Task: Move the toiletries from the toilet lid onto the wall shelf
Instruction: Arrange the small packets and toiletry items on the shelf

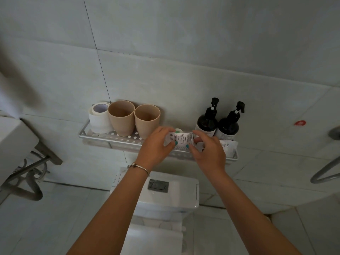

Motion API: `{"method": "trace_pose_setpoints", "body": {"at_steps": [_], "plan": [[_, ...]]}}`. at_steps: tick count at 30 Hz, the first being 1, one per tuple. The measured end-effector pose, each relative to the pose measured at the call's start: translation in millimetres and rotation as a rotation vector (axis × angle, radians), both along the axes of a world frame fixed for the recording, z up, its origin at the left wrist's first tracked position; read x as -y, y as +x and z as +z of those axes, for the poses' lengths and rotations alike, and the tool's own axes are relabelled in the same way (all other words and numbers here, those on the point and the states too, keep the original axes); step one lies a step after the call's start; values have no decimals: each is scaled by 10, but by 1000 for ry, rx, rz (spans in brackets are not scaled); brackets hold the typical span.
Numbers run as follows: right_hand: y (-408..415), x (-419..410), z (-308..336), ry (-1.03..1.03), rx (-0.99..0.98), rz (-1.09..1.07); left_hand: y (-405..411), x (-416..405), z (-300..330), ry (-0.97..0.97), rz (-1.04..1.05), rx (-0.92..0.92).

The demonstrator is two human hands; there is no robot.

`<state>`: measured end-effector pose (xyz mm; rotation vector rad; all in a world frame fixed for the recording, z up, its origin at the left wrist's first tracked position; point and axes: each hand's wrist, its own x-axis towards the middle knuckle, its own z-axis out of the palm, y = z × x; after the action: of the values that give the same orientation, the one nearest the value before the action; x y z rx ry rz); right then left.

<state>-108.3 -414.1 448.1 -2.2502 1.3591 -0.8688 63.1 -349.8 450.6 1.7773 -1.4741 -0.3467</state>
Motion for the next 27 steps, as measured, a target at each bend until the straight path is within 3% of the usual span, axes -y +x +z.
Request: {"method": "trace_pose_setpoints", "body": {"at_steps": [16, 22, 27], "plan": [[-41, 82, 83, 190, 134, 71, -52, -61, 44, -13, 24, -43], [128, -89, 237, 301, 449, 77, -127, -132, 189, -178, 81, -70], [287, -279, 294, 507, 698, 206, -218, -156, 266, -235, -4, -248]]}}
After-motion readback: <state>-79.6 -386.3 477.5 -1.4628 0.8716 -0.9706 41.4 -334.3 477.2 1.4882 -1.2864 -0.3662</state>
